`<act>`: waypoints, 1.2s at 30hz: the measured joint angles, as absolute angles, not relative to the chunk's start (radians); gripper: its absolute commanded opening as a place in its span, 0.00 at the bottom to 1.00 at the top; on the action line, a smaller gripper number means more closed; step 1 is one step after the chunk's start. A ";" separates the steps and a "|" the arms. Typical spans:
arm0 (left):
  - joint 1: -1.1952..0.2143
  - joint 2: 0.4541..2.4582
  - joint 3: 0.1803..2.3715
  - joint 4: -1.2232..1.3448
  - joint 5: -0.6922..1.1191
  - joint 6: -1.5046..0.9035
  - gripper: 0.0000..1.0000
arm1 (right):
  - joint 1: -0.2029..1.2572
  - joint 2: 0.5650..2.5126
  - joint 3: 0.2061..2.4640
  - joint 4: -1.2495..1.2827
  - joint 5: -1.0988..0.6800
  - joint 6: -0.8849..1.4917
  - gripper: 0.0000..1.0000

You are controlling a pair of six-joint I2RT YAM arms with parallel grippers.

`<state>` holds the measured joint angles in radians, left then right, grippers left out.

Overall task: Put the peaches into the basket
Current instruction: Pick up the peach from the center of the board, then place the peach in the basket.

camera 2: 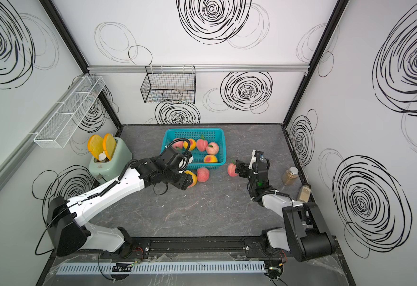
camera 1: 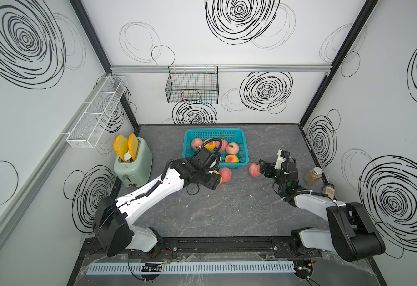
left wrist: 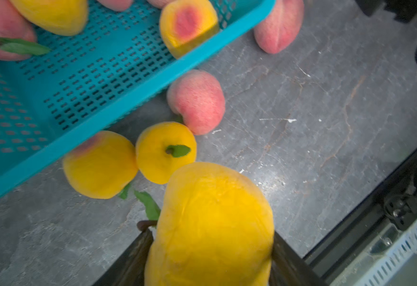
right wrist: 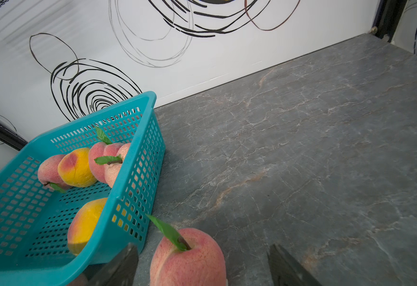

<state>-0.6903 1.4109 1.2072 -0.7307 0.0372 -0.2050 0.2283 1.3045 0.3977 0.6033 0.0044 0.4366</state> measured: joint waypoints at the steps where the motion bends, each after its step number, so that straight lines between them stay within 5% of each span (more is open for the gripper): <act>1: -0.664 1.411 1.213 -0.728 0.040 -0.204 0.70 | 0.229 1.304 0.398 0.603 0.005 0.437 0.86; 12: -0.481 1.538 1.394 -0.606 0.094 -0.192 0.71 | 0.241 1.304 0.398 0.604 0.006 0.438 0.86; 36: -0.478 1.945 1.586 -0.369 0.069 -0.204 0.71 | 0.265 1.299 0.385 0.614 0.022 0.447 0.86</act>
